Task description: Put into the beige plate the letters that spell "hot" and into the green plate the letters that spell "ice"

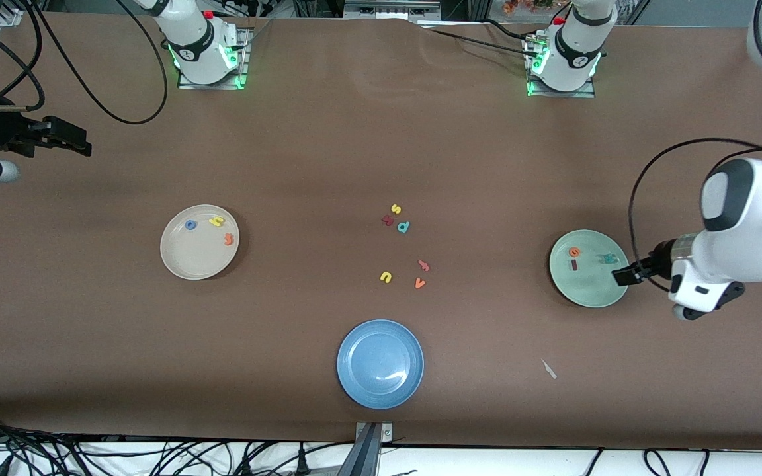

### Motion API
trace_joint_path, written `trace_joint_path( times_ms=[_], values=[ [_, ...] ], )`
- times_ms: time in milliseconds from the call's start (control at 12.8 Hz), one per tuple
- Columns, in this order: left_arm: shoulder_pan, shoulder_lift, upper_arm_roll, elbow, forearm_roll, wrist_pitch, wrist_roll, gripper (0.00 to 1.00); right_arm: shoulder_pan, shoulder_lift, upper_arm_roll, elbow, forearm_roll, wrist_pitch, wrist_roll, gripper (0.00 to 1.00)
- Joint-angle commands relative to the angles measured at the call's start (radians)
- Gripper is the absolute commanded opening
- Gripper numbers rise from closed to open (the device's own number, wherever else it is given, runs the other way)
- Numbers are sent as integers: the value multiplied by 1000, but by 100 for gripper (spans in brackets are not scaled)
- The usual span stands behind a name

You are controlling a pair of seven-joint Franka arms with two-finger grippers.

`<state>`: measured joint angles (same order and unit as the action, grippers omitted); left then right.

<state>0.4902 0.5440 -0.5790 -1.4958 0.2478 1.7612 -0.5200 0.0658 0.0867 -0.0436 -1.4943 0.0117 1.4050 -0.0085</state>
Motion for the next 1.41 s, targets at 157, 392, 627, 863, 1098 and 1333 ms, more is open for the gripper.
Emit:
trace_joint_path(
  times_ms=[157, 392, 627, 863, 1098, 1333],
  values=[
    [-33, -30, -33, 247, -21, -287, 208, 100, 3, -15, -5, -15, 17, 0, -8, 100],
    [-70, -29, -33, 325, -19, -322, 230, 100, 3, -15, -5, -15, 17, 3, -7, 100],
    [-96, -30, -25, 365, -21, -348, 236, 100, 3, -15, -5, -15, 17, 6, -8, 100],
    [-232, -38, 141, 371, -33, -347, 329, 100, 3, -15, -5, -15, 19, 6, -7, 100],
    [-372, -88, 360, 379, -160, -345, 400, 99, 3, -15, -5, -15, 21, 6, -7, 100],
    [-507, -124, 554, 347, -244, -318, 439, 99, 3, -15, -5, -15, 21, 8, -7, 100]
  ],
)
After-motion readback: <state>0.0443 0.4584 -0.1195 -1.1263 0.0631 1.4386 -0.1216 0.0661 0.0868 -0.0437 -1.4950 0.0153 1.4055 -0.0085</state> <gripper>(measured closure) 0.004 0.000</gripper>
